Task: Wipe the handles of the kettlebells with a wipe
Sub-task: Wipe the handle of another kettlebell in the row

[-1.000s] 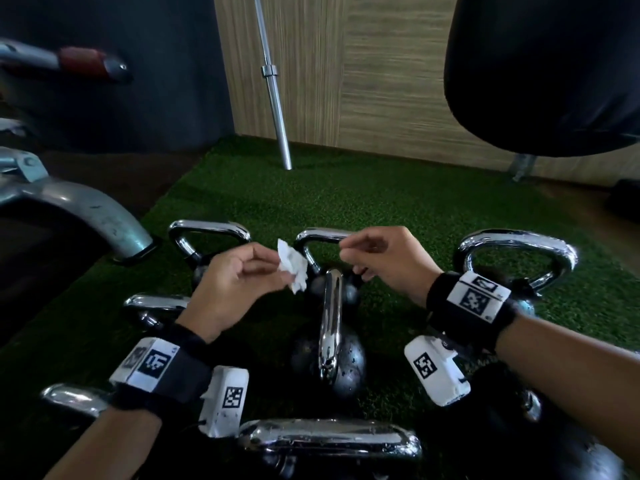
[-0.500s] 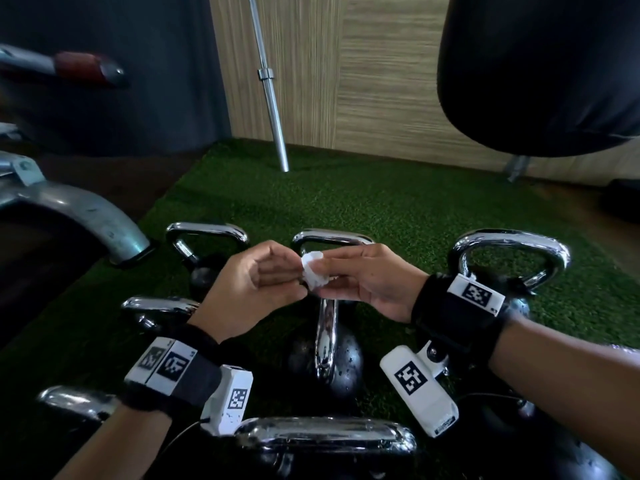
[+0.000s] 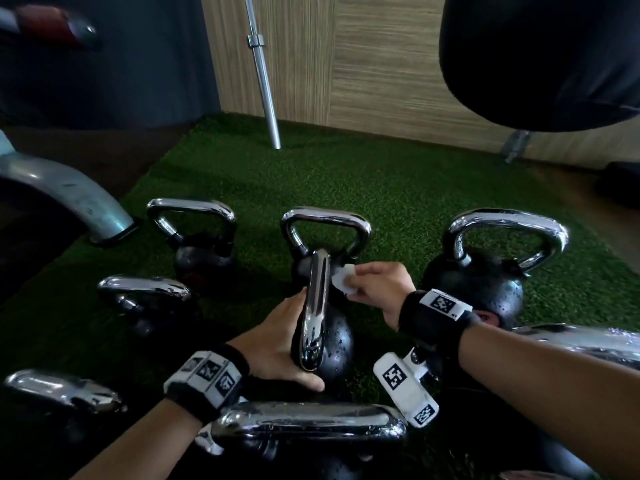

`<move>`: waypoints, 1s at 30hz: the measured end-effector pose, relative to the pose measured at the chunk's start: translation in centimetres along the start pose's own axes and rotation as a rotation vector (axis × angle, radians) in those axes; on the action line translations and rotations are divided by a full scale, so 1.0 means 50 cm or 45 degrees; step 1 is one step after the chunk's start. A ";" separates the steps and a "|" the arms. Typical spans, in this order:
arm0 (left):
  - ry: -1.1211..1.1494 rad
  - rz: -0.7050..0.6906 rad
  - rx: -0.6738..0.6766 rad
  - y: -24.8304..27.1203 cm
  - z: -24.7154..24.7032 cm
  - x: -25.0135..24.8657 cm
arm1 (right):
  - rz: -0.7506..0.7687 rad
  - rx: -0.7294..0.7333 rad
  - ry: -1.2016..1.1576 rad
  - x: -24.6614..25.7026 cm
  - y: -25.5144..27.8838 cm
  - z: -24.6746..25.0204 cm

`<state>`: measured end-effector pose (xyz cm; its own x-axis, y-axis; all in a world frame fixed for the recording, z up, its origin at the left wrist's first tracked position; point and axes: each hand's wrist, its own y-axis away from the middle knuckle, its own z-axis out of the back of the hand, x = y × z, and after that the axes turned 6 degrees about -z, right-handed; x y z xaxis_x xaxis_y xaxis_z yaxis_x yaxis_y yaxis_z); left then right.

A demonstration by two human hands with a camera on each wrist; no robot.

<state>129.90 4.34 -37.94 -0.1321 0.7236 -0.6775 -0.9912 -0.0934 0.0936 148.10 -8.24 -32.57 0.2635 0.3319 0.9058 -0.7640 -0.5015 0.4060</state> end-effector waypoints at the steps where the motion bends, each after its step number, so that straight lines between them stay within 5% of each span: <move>1: -0.060 -0.016 -0.068 -0.003 -0.012 -0.003 | -0.002 -0.005 -0.007 -0.007 -0.008 0.000; 7: -0.127 -0.193 -0.335 -0.003 -0.030 0.004 | 0.096 0.063 0.260 -0.018 -0.029 -0.022; 14: 0.033 -0.180 -0.334 -0.010 -0.018 0.018 | 0.201 0.026 0.426 -0.031 -0.037 -0.039; 20: 0.148 -0.140 -0.295 -0.017 0.000 0.032 | 0.531 -0.167 0.521 -0.006 -0.048 -0.039; 26: 0.154 -0.093 -0.326 -0.021 0.007 0.035 | 0.449 -0.167 0.535 -0.012 -0.049 -0.050; 30: 0.227 -0.116 -0.289 -0.028 0.010 0.046 | 0.707 -0.271 0.541 0.017 -0.038 -0.054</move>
<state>130.98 6.45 -39.26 -0.0217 0.6064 -0.7949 -0.9720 -0.1989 -0.1252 148.20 -4.81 -32.88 -0.4142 0.3772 0.8284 -0.8280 -0.5341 -0.1708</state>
